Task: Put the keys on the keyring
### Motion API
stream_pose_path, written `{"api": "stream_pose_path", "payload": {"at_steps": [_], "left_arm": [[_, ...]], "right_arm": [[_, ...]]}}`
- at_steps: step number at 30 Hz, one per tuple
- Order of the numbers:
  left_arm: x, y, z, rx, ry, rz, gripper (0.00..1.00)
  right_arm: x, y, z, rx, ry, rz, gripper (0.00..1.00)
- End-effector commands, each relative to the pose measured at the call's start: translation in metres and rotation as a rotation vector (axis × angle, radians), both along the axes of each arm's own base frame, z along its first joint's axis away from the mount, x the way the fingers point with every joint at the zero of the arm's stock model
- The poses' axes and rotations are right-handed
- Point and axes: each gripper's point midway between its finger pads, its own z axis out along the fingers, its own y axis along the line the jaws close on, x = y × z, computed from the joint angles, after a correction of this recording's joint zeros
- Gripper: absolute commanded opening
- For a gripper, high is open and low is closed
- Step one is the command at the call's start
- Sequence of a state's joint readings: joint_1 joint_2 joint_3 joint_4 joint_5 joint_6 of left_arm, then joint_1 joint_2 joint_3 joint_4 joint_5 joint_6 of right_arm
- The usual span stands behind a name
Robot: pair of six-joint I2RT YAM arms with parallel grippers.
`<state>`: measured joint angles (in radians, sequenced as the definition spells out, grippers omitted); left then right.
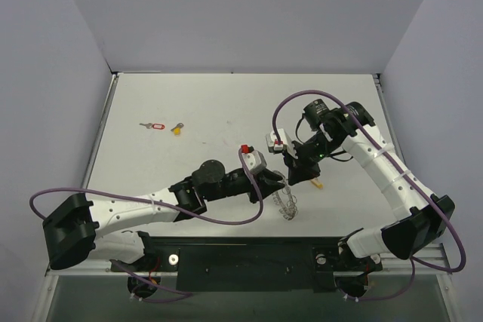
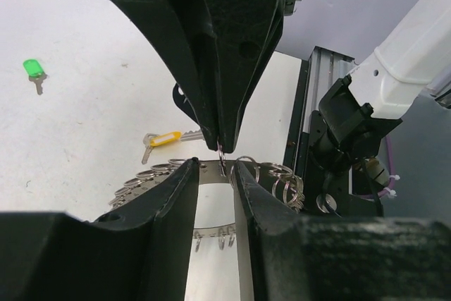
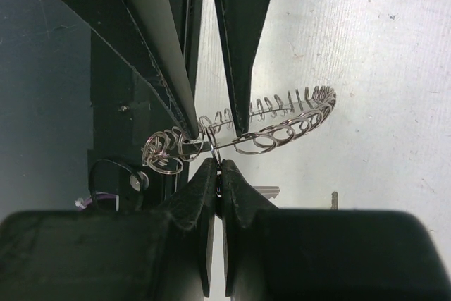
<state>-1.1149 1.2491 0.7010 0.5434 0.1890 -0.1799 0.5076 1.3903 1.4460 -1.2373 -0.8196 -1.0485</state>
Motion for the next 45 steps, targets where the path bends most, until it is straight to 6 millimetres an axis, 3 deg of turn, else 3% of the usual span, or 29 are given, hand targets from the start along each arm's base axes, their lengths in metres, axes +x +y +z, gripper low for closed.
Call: {"api": "stream_pose_path", "payload": {"at_steps": [1,11,17,25,26,31,36,37,38,39,40,41,42,45], "left_arm": [[-0.004,-0.01,0.031,-0.094,-0.003,-0.028,0.36],[0.004,-0.014,0.031,-0.075,0.008,0.013,0.34],[0.005,-0.016,0.029,-0.071,0.017,0.02,0.27],[0.006,-0.017,0.024,-0.033,0.016,0.023,0.12],[0.006,-0.017,0.023,-0.027,0.016,0.023,0.0],[0.007,-0.013,0.023,-0.032,0.005,0.035,0.0],[0.004,0.0,0.039,-0.152,-0.04,0.056,0.0],[0.003,0.002,0.048,-0.194,-0.056,0.056,0.0],[0.001,0.005,0.044,-0.206,-0.055,0.052,0.0],[-0.001,0.008,0.058,-0.267,-0.082,0.048,0.0],[-0.003,0.011,0.052,-0.273,-0.087,0.045,0.0],[-0.005,0.015,0.063,-0.327,-0.111,0.042,0.0],[-0.006,0.018,0.058,-0.332,-0.114,0.044,0.0],[-0.013,0.025,0.07,-0.412,-0.164,0.021,0.0]], "right_arm": [[-0.007,0.002,0.011,0.044,0.024,-0.01,0.0],[-0.009,0.003,0.012,0.052,0.029,-0.008,0.0],[-0.008,0.003,0.012,0.054,0.028,-0.009,0.0],[-0.009,0.004,0.014,0.068,0.029,-0.01,0.0],[-0.01,0.004,0.014,0.07,0.028,-0.009,0.0],[-0.012,0.007,0.02,0.117,0.048,-0.02,0.01],[-0.015,0.007,0.032,0.236,0.072,-0.054,0.42],[-0.019,0.008,0.036,0.269,0.077,-0.05,0.44],[-0.019,0.006,0.037,0.287,0.065,-0.046,0.49],[-0.023,0.008,0.039,0.325,0.069,-0.042,0.5],[-0.021,0.007,0.041,0.343,0.064,-0.054,0.51],[-0.023,0.009,0.044,0.376,0.066,-0.052,0.51],[-0.023,0.009,0.048,0.402,0.064,-0.058,0.51],[-0.02,0.011,0.05,0.425,0.078,-0.079,0.49]]}}
